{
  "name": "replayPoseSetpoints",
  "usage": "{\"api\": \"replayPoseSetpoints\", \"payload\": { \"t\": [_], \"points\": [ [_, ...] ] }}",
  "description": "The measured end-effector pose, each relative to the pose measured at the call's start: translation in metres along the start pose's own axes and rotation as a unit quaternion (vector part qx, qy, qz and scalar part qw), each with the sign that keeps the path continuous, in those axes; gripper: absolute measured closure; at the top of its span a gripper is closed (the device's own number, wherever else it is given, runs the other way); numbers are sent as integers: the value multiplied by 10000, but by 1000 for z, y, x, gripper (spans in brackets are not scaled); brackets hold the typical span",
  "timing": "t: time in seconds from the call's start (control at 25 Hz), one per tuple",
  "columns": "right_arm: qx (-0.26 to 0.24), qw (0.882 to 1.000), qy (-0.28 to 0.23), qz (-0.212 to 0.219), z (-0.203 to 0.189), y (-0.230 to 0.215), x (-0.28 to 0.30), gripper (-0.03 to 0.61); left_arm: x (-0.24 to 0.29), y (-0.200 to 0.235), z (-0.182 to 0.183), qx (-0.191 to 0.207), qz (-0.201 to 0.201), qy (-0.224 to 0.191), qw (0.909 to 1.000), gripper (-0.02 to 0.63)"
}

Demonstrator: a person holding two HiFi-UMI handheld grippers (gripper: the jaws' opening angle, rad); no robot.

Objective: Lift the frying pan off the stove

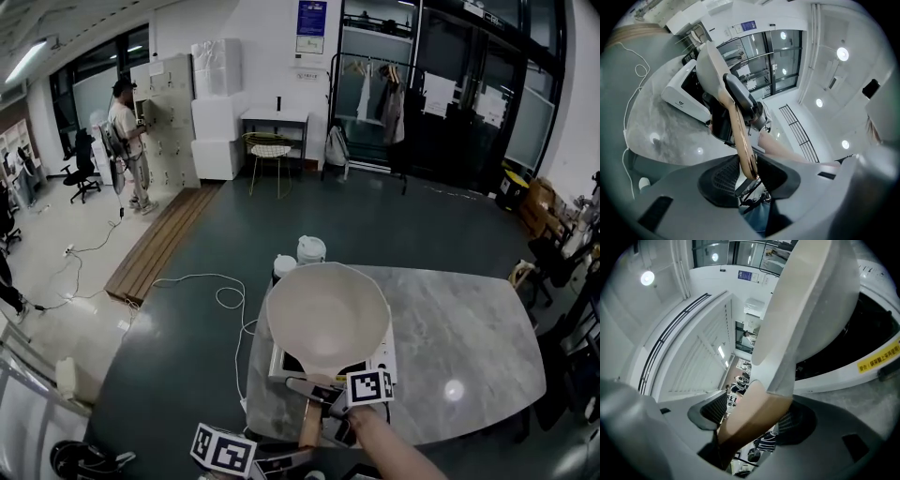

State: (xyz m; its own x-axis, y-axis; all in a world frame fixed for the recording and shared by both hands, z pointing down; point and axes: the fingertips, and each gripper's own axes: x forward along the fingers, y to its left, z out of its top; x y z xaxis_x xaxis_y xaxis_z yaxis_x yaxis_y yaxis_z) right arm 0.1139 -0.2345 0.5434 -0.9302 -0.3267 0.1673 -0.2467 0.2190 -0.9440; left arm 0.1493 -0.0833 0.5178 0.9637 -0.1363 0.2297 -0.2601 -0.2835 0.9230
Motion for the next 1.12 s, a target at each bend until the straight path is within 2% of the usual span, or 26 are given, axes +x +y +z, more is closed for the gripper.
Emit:
{"api": "replayPoseSetpoints", "payload": {
  "t": [0.36, 0.6, 1.12],
  "points": [
    [22, 9998, 182, -61, -2, 2, 1, 264, 1, -4, 1, 34, -214, -126, 9997, 485],
    [-185, 9992, 290, -220, -1, 4, -5, 264, 9, -11, 1, 50, -342, -200, 9992, 482],
    [-687, 9976, 99, -42, 35, 47, -16, 264, 12, -39, 29, 610, -564, -492, 9953, 480]
  ]
}}
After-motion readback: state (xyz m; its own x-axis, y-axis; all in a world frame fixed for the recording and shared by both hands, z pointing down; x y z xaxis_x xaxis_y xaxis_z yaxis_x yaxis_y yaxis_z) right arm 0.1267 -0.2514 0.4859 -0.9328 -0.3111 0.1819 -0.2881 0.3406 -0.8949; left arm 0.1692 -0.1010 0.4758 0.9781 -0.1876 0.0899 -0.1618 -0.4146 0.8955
